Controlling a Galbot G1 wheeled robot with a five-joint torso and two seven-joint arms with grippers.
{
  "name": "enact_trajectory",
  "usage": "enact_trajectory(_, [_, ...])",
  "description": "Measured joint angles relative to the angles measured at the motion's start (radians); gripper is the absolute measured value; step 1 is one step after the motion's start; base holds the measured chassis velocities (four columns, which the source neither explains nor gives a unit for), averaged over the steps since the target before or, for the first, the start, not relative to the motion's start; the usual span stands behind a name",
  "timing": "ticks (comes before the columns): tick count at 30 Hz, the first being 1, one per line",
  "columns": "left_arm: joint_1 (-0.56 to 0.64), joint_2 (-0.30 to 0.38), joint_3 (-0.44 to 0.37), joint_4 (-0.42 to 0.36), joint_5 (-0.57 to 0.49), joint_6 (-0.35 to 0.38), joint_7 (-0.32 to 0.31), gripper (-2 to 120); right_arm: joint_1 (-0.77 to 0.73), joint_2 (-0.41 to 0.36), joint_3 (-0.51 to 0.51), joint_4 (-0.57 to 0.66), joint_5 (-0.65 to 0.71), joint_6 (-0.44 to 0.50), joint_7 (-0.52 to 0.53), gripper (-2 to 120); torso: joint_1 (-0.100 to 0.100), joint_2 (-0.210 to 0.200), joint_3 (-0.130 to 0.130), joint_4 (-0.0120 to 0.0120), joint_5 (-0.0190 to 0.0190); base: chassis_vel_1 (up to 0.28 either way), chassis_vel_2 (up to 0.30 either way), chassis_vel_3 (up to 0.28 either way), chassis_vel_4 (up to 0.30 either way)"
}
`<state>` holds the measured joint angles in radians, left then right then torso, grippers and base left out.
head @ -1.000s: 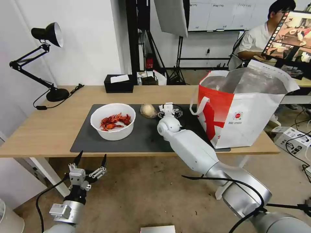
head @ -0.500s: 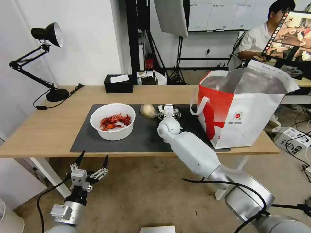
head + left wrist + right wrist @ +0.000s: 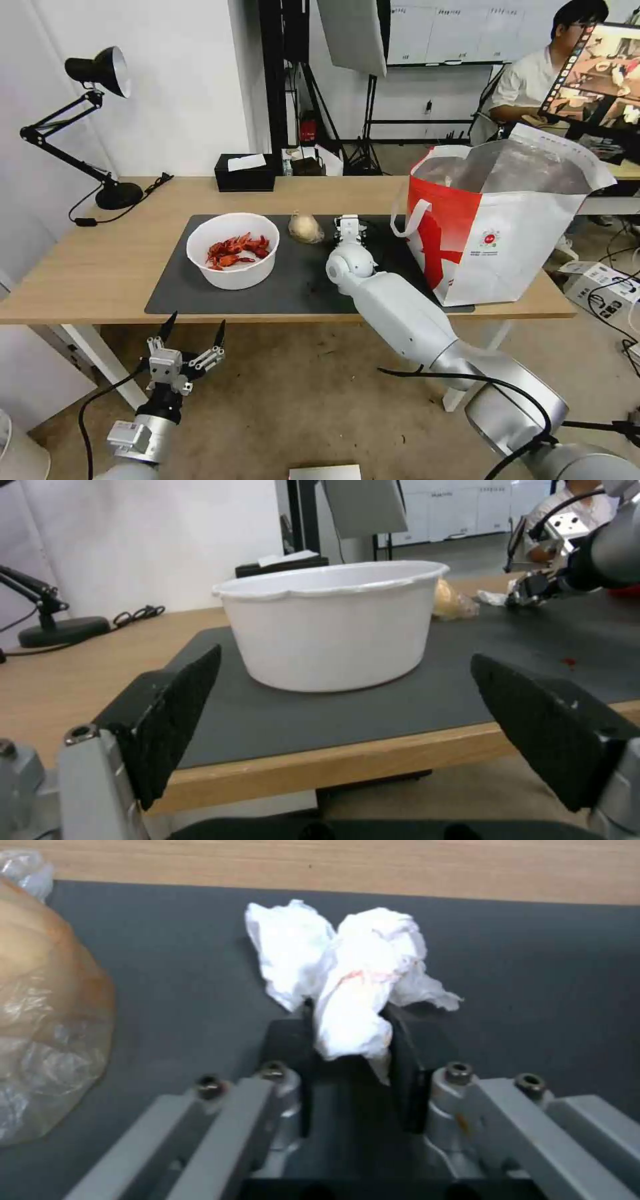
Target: Pick up the trash from the table and place it into the takeout bag.
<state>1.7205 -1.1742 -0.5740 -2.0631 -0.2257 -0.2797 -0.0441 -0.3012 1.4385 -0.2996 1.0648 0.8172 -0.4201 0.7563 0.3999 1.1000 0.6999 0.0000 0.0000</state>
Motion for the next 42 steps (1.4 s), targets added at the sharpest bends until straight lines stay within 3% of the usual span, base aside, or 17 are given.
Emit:
enact_trajectory(4, [0.001,0.000,0.002,-0.001,0.000,0.000,0.000,100,-0.001,-0.001,-0.002,0.005,0.004,0.000,0.001,13,0.000,0.000,0.000,0.0000,0.0000,0.000,0.000,0.000,0.000])
enact_trajectory(6, [0.002,0.000,0.004,-0.001,0.000,0.001,0.000,100,-0.001,-0.002,-0.002,0.009,0.006,0.000,0.003,1,0.000,0.000,0.000,-0.0001,0.0000,0.000,0.000,0.000,0.000])
enact_trajectory(14, [0.003,0.003,0.005,-0.006,0.001,0.003,-0.001,100,-0.018,-0.032,-0.009,0.090,-0.008,0.050,0.012,0,0.000,0.000,0.000,0.0000,0.0001,0.000,0.000,0.000,0.000])
enact_trajectory(18, [0.006,0.002,0.005,-0.010,0.003,0.004,-0.001,100,-0.050,-0.083,-0.018,0.222,-0.030,0.083,0.040,0,0.000,0.000,0.000,0.0000,0.0002,0.000,0.000,0.000,0.000])
enact_trajectory(25, [0.019,-0.001,0.003,-0.010,0.010,0.004,-0.002,100,-0.161,-0.188,-0.028,0.420,-0.243,0.217,0.021,0,0.000,0.000,0.000,-0.0002,0.0002,0.000,0.000,0.000,0.000])
enact_trajectory(36, [0.018,0.004,0.001,-0.017,0.015,0.009,-0.004,100,-0.308,-0.223,0.047,0.582,-0.457,0.399,-0.029,0,0.000,0.000,0.000,0.0000,0.0001,0.000,0.000,0.000,0.000])
enact_trajectory(42, [0.013,0.015,-0.009,-0.017,0.010,0.010,-0.004,100,-0.313,-0.246,0.091,0.651,-0.524,0.432,-0.034,0,0.000,0.000,0.000,0.0000,0.0001,0.000,0.000,0.000,0.000])
